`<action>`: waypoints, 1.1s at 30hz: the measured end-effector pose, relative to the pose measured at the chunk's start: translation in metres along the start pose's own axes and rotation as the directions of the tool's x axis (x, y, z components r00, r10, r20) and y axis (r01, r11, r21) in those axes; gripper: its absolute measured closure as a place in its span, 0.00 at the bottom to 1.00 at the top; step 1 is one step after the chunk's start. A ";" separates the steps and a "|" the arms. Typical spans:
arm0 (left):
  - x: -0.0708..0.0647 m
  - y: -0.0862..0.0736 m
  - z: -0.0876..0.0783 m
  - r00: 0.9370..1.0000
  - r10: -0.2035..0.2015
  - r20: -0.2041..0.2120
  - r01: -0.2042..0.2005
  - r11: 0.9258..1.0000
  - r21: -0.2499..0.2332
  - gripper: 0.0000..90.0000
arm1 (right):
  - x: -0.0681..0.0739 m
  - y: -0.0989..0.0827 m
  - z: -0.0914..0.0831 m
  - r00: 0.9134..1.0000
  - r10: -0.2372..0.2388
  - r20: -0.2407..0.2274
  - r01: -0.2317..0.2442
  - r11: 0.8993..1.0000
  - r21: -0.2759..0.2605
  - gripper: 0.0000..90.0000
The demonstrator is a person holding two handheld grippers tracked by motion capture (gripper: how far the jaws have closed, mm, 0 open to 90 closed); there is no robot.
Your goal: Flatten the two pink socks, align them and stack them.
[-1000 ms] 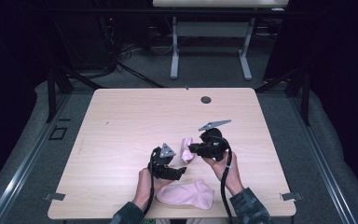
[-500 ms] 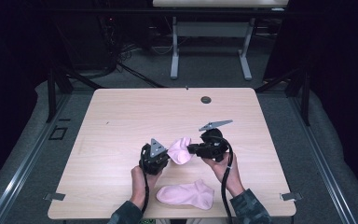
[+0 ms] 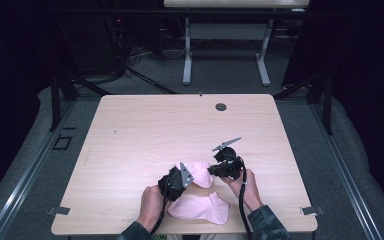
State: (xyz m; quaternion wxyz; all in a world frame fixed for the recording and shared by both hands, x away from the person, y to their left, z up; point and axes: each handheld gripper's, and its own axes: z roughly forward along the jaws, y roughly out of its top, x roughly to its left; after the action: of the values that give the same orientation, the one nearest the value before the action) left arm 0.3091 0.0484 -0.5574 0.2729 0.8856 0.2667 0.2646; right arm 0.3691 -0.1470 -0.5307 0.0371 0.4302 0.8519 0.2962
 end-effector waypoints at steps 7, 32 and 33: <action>-0.003 0.004 0.016 0.994 -0.011 0.108 0.006 0.999 0.051 0.88 | -0.017 -0.014 0.004 0.998 0.015 0.059 -0.018 0.999 0.049 0.93; 0.084 -0.013 0.008 0.888 -0.436 0.143 0.422 0.899 0.118 0.51 | -0.021 -0.024 -0.003 0.992 0.009 0.128 -0.009 1.000 -0.001 0.66; 0.084 -0.013 0.013 0.883 -0.444 0.151 0.427 0.894 0.135 0.51 | -0.020 -0.024 -0.002 0.991 0.012 0.133 -0.011 1.000 -0.003 0.67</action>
State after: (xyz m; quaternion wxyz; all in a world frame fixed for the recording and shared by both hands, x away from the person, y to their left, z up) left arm 0.3728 0.1047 -0.5472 0.3046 0.8353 0.4460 0.1030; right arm 0.3637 -0.1742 -0.5460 0.0927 0.4539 0.8447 0.2680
